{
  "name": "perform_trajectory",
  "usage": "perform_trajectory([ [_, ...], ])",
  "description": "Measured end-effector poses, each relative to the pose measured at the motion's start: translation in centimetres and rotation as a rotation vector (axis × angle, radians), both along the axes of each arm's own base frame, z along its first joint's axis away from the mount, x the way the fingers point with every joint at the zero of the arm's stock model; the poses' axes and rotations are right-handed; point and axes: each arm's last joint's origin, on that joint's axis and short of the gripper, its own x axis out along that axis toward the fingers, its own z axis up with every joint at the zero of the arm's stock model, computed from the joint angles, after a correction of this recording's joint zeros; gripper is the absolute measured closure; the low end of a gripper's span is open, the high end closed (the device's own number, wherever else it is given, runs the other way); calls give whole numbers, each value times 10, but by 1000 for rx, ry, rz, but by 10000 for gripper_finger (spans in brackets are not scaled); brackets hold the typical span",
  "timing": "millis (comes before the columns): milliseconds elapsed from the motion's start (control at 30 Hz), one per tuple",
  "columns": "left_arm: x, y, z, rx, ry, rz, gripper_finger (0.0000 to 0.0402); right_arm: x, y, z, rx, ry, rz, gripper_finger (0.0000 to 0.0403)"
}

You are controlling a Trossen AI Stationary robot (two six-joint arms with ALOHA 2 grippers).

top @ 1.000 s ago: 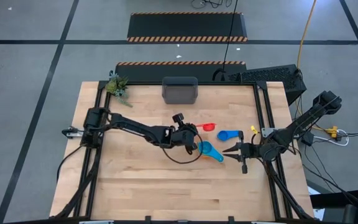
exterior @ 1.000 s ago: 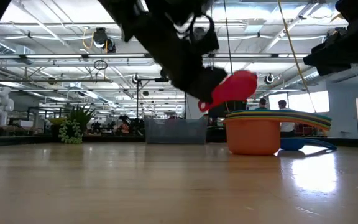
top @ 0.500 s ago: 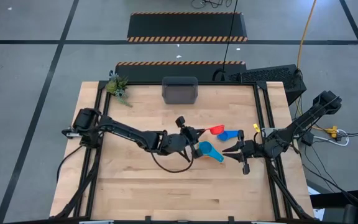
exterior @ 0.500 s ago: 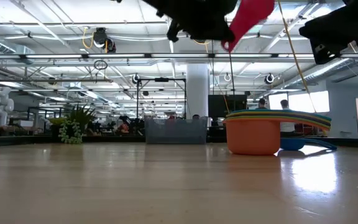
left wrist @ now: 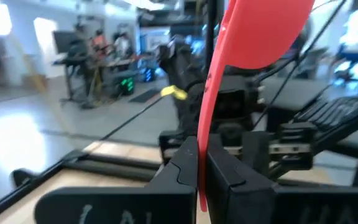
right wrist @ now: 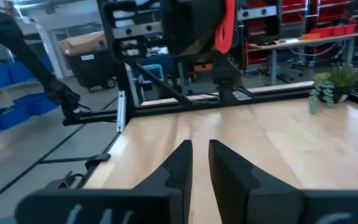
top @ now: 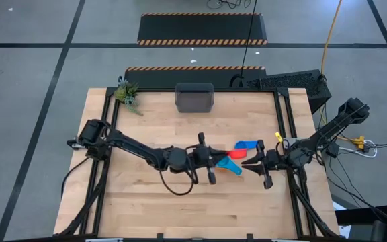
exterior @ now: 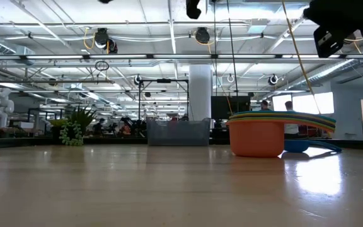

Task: Nest measuring cups in basket
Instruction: Stack the red measuring cup on top of the light blue measuring cup

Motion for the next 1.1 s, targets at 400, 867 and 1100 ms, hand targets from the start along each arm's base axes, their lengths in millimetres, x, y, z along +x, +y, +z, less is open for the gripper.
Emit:
perform_trajectory([
  [400,-25,1,-19,33,-224,-186,397,4,3,6,-12,-83,1,357],
  [867,-26,-1,-18,106,-234,-286,396,24,21,7,-135,-322,56,296],
  [1100,-8,-9,-34,100,-298,-297,396,47,40,16,-308,-340,32,263],
])
